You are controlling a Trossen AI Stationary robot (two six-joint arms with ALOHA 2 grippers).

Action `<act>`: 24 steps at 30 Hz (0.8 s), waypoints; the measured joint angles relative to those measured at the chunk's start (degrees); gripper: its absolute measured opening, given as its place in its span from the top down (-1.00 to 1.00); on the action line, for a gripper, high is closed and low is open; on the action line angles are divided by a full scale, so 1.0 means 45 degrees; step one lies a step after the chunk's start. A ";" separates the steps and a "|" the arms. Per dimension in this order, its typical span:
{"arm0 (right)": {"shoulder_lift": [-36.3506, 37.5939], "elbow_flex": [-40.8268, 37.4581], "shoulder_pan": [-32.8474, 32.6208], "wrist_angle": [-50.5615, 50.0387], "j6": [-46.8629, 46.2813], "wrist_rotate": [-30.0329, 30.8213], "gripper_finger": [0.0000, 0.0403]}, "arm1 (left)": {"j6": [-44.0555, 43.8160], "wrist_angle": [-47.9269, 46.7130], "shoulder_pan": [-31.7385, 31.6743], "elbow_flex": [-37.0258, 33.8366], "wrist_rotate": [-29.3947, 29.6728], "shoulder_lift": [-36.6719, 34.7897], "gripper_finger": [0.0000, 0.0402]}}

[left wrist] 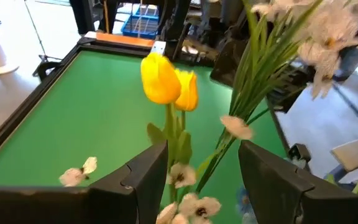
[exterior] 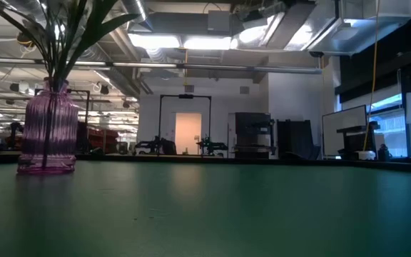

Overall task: Sort flowers into vase by color
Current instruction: Put the white flowers into the violet vase

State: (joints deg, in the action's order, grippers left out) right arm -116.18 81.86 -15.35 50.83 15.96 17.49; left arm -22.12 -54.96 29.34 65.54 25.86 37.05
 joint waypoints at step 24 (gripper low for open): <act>0.0763 0.0590 -0.0010 -0.1619 0.0185 0.1022 0.95 | -0.4198 -0.5710 -0.0013 0.0234 0.3327 -0.0528 0.04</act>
State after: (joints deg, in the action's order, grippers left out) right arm -112.75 84.51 -15.40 43.54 16.79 22.09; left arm -41.01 -80.66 29.28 66.60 40.83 34.68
